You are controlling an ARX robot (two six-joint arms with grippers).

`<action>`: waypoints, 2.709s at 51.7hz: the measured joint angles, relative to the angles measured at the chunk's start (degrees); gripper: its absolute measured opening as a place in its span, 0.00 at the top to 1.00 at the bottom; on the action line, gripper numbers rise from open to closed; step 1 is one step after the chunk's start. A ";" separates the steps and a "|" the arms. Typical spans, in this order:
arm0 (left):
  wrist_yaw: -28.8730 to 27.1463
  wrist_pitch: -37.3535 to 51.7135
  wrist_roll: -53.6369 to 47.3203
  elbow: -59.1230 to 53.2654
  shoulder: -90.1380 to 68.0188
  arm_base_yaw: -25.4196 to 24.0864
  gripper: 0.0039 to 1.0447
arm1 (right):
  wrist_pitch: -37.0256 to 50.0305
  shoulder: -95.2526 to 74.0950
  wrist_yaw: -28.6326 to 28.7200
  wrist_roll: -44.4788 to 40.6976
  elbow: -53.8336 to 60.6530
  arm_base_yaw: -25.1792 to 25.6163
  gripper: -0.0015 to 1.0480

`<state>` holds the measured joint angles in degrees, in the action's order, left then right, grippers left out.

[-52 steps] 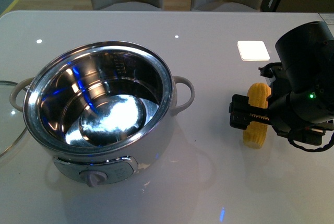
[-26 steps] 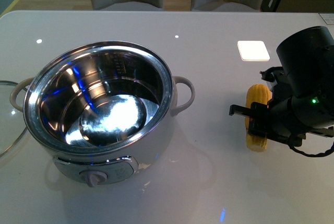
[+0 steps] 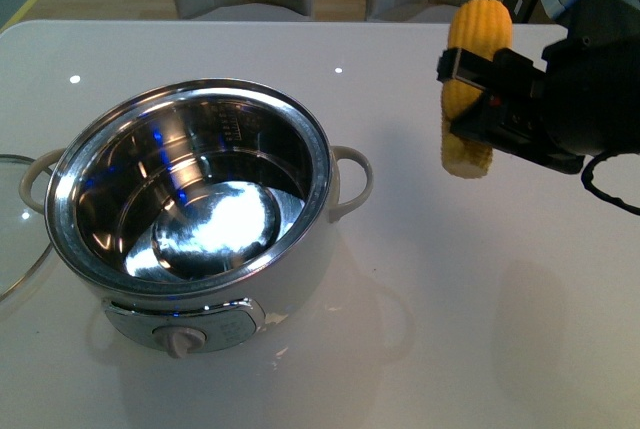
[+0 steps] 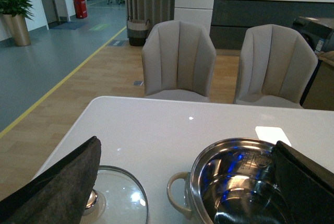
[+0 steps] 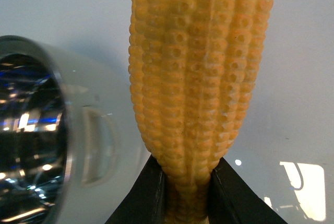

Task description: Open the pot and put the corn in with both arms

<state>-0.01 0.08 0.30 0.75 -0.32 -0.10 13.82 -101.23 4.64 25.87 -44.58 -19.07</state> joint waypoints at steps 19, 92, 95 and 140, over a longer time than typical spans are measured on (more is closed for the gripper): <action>0.00 0.00 0.00 0.00 0.00 0.00 0.06 | -0.74 1.90 3.72 1.79 -3.32 -14.29 0.87; 0.00 0.00 0.00 0.00 0.00 0.00 0.06 | -0.74 -6.19 11.06 8.09 -9.22 -20.90 0.08; 0.00 0.00 0.00 0.00 0.00 0.00 0.06 | -0.42 -5.62 9.88 8.50 -8.61 -19.52 0.09; 0.00 0.00 0.00 0.00 0.00 0.00 0.06 | 7.76 68.85 -10.88 -22.95 33.33 12.59 0.44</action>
<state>-0.01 0.08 0.30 0.75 -0.32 -0.10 21.58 -32.38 -6.24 2.92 -11.25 -6.48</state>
